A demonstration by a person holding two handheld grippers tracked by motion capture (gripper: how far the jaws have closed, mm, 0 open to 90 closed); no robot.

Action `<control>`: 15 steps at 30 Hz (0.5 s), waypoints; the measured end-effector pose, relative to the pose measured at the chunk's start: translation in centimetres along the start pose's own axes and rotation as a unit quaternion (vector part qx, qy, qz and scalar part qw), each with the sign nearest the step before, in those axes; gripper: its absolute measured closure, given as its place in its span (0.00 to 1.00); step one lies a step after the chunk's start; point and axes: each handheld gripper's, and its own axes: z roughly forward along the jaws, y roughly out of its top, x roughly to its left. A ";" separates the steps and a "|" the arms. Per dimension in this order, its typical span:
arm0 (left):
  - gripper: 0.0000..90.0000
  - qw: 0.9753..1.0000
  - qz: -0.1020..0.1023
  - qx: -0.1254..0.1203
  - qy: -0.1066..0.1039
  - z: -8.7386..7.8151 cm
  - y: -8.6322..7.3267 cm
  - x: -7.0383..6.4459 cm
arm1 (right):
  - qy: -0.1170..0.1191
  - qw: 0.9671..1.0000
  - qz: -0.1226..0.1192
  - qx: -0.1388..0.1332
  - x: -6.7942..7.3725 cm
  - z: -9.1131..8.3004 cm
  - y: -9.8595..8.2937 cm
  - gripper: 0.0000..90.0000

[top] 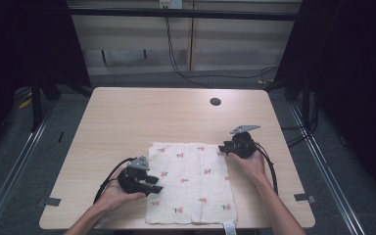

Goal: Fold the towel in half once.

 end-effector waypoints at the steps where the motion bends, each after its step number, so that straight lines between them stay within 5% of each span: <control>1: 0.61 1.000 -0.003 -0.002 0.000 0.0 0.0 0.0 | 0.006 1.000 0.003 -0.002 0.0 0.3 0.0 0.72; 7: 0.58 1.000 -0.017 -0.022 0.013 -0.9 0.4 1.0 | -0.006 1.000 -0.006 0.006 0.0 1.1 0.4 0.73; 10: 0.56 0.996 -0.044 -0.051 0.051 -2.0 0.8 2.7 | -0.011 1.000 -0.020 0.007 0.2 1.2 0.4 0.79; 15: 0.55 0.993 -0.069 -0.065 0.064 -2.3 1.0 5.6 | 0.010 1.000 -0.007 0.012 0.0 1.3 0.6 0.93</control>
